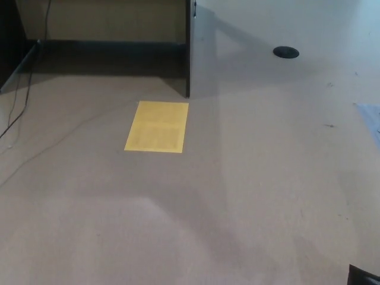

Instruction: A person is holding a plastic bag and the robot extends its left hand to grab the bag by hooking its thumb into the holes at the top and brings its hand down by its side. Then it extends its arm again to hand the plastic bag back to the person.

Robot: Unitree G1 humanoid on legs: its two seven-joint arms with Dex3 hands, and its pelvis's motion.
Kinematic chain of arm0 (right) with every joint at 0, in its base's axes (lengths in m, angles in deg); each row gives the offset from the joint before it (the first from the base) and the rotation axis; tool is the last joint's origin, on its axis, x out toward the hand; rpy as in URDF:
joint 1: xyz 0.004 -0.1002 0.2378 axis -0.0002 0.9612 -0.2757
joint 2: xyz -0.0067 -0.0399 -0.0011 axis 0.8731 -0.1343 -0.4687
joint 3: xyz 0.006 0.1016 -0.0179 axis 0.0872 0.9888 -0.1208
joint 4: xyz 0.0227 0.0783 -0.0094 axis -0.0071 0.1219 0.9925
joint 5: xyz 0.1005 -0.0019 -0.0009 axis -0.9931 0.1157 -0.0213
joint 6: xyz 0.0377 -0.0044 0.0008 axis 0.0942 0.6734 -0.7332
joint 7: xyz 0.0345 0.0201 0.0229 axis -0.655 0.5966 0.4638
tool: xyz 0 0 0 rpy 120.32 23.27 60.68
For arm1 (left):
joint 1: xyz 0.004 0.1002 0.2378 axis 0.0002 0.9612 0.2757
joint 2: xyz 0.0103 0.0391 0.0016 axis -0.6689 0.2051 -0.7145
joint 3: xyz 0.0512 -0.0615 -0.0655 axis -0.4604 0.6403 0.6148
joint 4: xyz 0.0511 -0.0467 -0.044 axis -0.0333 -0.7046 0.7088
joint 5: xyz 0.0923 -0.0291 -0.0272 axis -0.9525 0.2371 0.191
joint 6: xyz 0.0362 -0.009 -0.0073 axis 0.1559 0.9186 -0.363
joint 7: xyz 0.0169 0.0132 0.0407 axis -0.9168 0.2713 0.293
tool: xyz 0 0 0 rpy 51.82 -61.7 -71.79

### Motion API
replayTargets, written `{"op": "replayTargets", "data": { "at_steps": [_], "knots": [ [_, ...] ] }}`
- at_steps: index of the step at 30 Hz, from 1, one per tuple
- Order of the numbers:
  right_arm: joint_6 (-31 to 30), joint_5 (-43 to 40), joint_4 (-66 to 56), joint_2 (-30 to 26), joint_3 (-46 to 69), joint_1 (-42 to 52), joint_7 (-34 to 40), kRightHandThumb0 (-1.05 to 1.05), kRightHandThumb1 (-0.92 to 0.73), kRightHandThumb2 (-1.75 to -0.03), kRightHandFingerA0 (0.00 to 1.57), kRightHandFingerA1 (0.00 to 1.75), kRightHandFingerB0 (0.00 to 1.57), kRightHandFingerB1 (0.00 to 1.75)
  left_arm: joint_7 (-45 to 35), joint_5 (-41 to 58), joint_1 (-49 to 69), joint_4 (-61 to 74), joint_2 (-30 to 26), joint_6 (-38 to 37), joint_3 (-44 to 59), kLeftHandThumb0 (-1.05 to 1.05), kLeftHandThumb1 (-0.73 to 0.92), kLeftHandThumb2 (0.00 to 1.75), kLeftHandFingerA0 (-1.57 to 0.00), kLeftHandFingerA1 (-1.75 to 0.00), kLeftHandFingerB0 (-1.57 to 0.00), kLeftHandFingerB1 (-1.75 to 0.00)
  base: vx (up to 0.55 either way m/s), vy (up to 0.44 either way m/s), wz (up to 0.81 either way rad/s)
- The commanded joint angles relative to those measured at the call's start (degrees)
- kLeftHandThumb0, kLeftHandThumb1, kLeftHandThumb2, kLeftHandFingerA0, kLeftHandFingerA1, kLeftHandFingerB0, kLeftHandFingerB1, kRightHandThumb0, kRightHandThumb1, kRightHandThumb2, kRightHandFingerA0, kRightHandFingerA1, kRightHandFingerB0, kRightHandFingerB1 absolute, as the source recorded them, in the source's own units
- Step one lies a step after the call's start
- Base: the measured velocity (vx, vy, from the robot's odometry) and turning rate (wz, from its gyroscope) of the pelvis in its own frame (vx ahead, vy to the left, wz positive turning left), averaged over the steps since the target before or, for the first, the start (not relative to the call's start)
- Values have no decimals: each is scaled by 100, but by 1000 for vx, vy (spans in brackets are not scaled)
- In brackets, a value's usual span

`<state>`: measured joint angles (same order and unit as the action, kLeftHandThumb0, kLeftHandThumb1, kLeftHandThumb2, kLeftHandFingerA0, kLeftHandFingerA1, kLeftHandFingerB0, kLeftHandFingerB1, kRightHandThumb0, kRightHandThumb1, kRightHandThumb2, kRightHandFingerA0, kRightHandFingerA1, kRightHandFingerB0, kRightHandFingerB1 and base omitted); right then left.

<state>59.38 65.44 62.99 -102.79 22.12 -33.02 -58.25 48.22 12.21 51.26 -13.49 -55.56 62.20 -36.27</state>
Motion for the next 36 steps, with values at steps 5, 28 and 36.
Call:
{"op": "replayTargets", "data": {
  "at_steps": [5,28,36],
  "knots": [
    [753,110,363,-228,-101,-9,143,-29,-68,-61,74,61,60,42,283,43,-2,-366,-196,-1086,51,-45,42,71,-46,-53,-38,-45,0,0,0],
    [977,106,531,-246,-111,79,123,-31,-69,-61,74,60,60,42,841,-321,458,4726,-384,-1917,405,-56,50,55,-18,-31,-21,-28,0,0,0],
    [951,91,561,-243,-98,76,111,-31,-69,-61,73,69,61,42,406,-410,-9,6442,-271,-1108,236,-56,50,56,-17,-30,-17,-28,0,0,0]
  ]
}}
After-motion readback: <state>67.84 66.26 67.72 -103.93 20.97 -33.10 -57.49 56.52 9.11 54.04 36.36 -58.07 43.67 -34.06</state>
